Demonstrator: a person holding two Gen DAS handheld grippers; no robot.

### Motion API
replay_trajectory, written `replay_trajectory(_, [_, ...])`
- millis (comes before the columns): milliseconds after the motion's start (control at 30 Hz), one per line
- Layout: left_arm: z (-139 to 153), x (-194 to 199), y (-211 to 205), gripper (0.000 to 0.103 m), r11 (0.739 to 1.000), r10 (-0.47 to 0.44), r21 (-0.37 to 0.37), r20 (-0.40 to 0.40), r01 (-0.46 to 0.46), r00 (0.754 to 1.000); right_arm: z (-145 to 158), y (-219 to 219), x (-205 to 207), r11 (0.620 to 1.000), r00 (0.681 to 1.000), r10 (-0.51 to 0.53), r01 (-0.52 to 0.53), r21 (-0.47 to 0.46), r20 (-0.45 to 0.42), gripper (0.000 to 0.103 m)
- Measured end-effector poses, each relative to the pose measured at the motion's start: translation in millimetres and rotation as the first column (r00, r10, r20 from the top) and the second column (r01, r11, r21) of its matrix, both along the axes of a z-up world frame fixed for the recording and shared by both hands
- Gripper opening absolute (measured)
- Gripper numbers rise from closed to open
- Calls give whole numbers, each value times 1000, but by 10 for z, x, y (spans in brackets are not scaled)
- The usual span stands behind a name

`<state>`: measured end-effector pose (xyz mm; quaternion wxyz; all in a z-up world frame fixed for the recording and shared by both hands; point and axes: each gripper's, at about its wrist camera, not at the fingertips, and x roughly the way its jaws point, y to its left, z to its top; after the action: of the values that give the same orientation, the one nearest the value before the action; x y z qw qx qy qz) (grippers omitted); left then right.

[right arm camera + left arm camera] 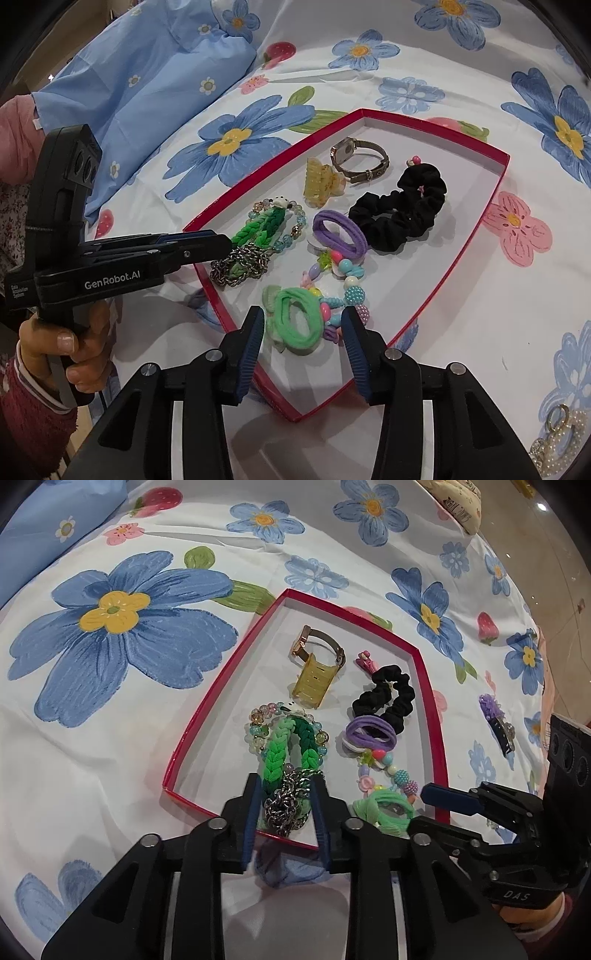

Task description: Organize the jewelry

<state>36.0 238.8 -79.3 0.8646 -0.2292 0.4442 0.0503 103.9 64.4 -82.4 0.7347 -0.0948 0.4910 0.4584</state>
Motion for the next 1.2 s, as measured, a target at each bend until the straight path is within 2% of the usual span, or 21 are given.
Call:
replay_trajectory(167, [57,-45,-3,36,1000,17,-1,10,-17,1000,53,-121,0,999,1000,-29,30,36,-8,46])
replay_trajectory(233, [98,-78,-14,48,1000,26,2,22,-26,999,73,-188,12,996,999,-49,51,67,-23,48])
replay_trajectory(333, [161,-129,-32,58,999,37,1,35,-37,999,107,-302,21,988,996,-84,88,125,-43,53])
replay_trajectory(500, [243,-226,-59,65,998,57,-5,56,-56,997,138,-483,35,963,987,-138,154,223,-83,56])
replay_trajectory(667, [322,-388,-127,77,997,77,-10,82,-77,994,174,-634,-15,920,975,-183,214,328,-124,61])
replay_trajectory(700, [333,-429,-144,78,997,80,-12,87,-79,993,184,-659,-23,912,973,-189,224,344,-131,63])
replay_trajectory(767, [345,-515,-175,79,996,87,-14,88,-86,992,223,-723,-59,892,969,-208,244,382,-132,77])
replay_trajectory(833, [354,-595,-207,80,996,91,-8,88,-91,992,263,-765,-85,880,967,-220,253,402,-127,79])
replay_trajectory(967, [396,-766,-294,80,994,102,25,92,-105,991,344,-855,-150,866,963,-245,268,422,-109,79])
replay_trajectory(1200, [504,-1010,-537,88,970,142,178,128,-164,982,329,-967,-308,867,955,-289,292,403,-69,81])
